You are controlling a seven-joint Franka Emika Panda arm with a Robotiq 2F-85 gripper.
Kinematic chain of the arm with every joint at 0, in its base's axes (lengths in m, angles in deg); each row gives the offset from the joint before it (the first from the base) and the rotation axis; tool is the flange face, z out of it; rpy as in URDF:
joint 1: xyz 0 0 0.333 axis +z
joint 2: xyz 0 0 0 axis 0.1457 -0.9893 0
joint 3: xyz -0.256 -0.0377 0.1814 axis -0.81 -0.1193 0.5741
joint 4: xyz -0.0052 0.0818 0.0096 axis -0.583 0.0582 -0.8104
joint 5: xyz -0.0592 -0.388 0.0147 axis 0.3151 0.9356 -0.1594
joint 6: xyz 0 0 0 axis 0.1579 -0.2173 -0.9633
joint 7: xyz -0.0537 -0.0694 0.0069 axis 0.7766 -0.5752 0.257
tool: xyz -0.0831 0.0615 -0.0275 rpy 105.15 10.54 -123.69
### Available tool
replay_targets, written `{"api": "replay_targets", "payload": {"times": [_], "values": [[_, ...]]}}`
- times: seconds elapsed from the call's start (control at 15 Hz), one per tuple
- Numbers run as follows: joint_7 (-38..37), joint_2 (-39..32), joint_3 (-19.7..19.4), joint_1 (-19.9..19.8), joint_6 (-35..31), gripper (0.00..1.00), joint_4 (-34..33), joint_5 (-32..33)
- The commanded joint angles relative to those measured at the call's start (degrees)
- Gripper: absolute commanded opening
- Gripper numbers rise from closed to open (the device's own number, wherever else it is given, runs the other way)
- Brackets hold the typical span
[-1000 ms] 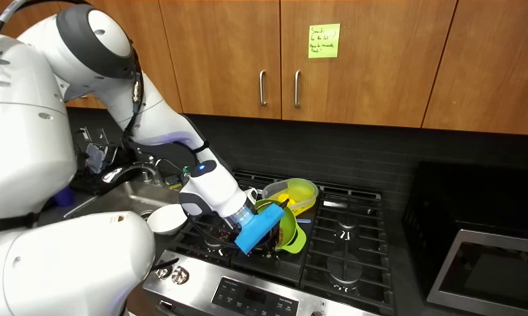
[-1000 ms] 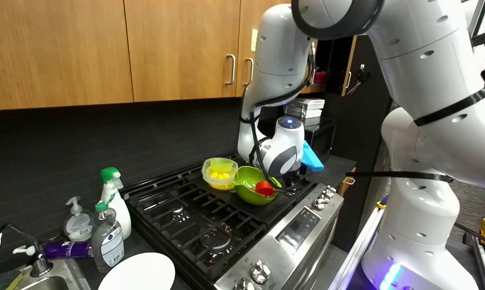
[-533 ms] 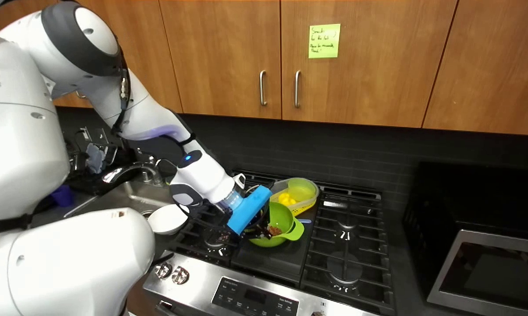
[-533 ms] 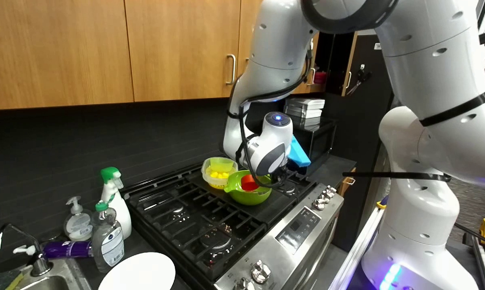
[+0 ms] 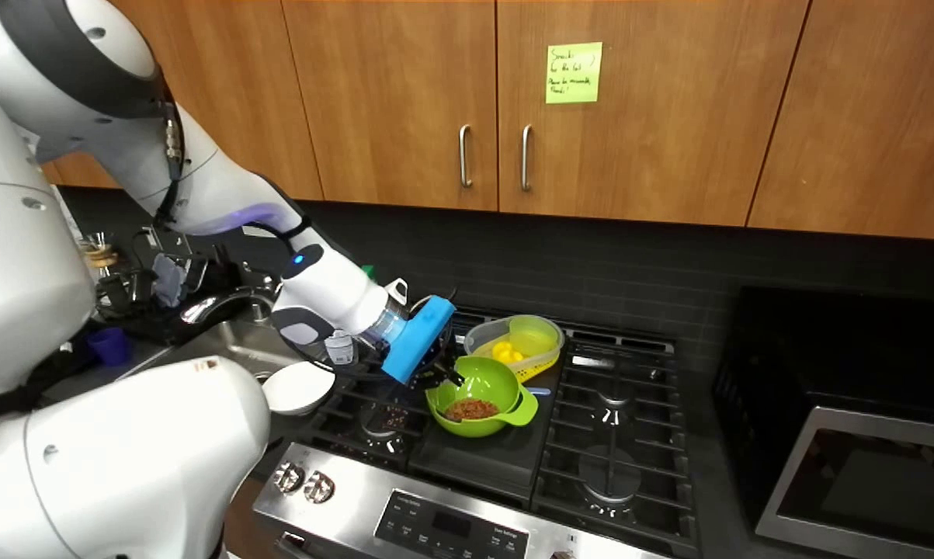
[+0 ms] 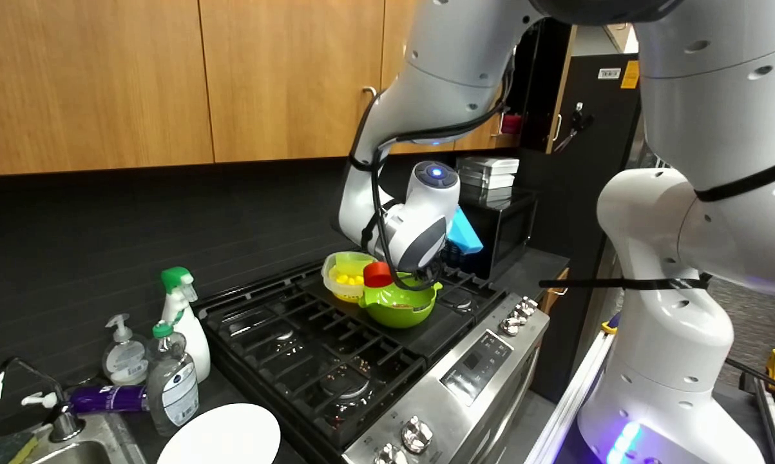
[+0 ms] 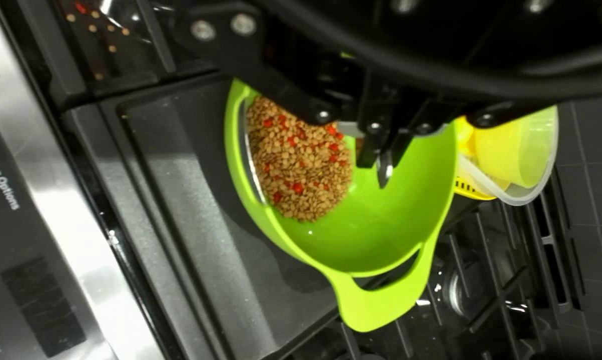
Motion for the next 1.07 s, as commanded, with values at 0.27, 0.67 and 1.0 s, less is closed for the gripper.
{"api": "replay_targets", "payload": {"times": [0.27, 0.67, 1.0], "values": [[7.14, 18.27, -18.11, 18.89, 2.72, 0.01, 14.13, 0.23], [3.71, 29.57, -25.81, 21.56, 9.06, 0.01, 18.67, 12.48], [2.07, 30.12, -29.76, 23.75, 7.3, 0.01, 17.68, 12.17]]}}
